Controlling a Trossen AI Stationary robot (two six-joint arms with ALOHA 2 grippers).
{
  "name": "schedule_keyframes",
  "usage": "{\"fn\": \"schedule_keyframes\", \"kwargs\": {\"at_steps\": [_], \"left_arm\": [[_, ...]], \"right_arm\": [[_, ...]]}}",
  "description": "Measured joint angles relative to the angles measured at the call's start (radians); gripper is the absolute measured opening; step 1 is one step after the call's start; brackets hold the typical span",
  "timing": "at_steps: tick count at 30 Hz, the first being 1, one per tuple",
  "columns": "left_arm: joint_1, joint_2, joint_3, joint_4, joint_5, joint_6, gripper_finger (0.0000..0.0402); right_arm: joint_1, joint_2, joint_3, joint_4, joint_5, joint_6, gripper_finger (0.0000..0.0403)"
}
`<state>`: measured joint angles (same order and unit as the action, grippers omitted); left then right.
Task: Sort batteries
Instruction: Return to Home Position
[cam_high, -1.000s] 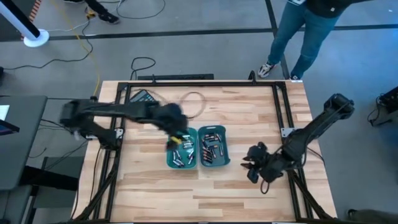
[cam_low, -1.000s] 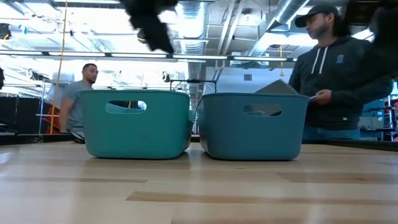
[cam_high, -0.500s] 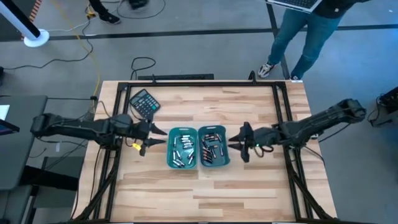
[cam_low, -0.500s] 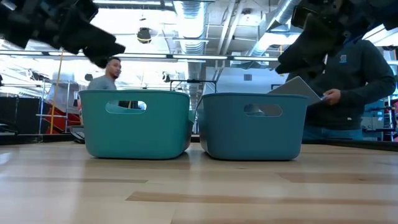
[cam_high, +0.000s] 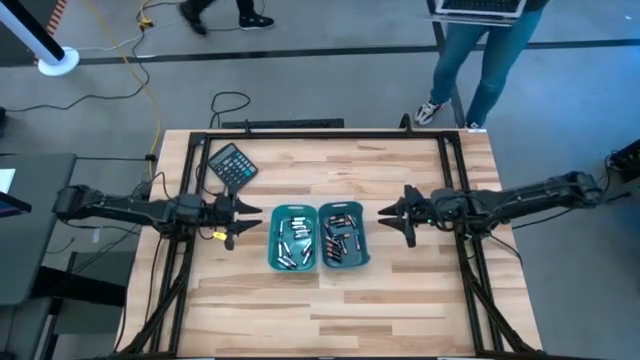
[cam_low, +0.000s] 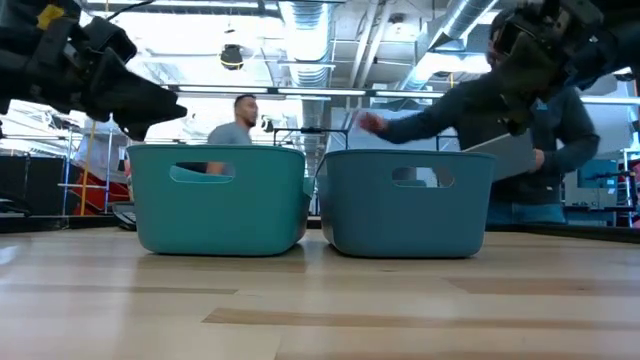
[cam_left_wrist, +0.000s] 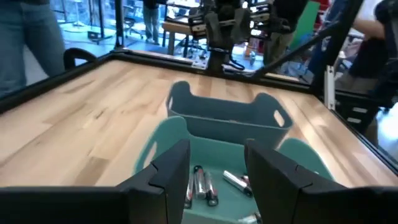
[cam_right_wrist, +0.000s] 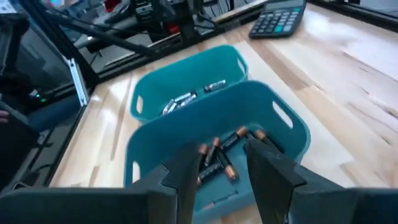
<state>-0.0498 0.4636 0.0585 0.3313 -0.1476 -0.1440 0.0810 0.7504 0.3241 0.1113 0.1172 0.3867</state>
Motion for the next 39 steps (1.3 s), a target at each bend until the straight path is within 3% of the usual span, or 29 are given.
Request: {"fn": "schedule_keyframes", "kwargs": {"at_steps": [7, 15, 33, 39], "left_arm": [[-0.017, -0.168, -0.045, -0.027, 0.000, -0.001, 0.0147], [-0.016, -0.464, -0.047, -0.274, 0.012, 0.018, 0.0147], [-0.016, -0.449, -0.042, -0.293, 0.008, 0.015, 0.0147], [-0.016, -0.449, -0.042, -0.295, 0.007, 0.015, 0.0147]], "right_arm": [[-0.006, -0.027, -0.022, 0.000, -0.024, 0.004, 0.0152], [-0.005, -0.026, -0.023, -0.006, -0.025, 0.003, 0.0152], [0.001, -0.027, -0.022, -0.016, -0.041, -0.042, 0.0152], [0.003, -0.118, -0.034, -0.105, -0.043, -0.042, 0.0152]]}}
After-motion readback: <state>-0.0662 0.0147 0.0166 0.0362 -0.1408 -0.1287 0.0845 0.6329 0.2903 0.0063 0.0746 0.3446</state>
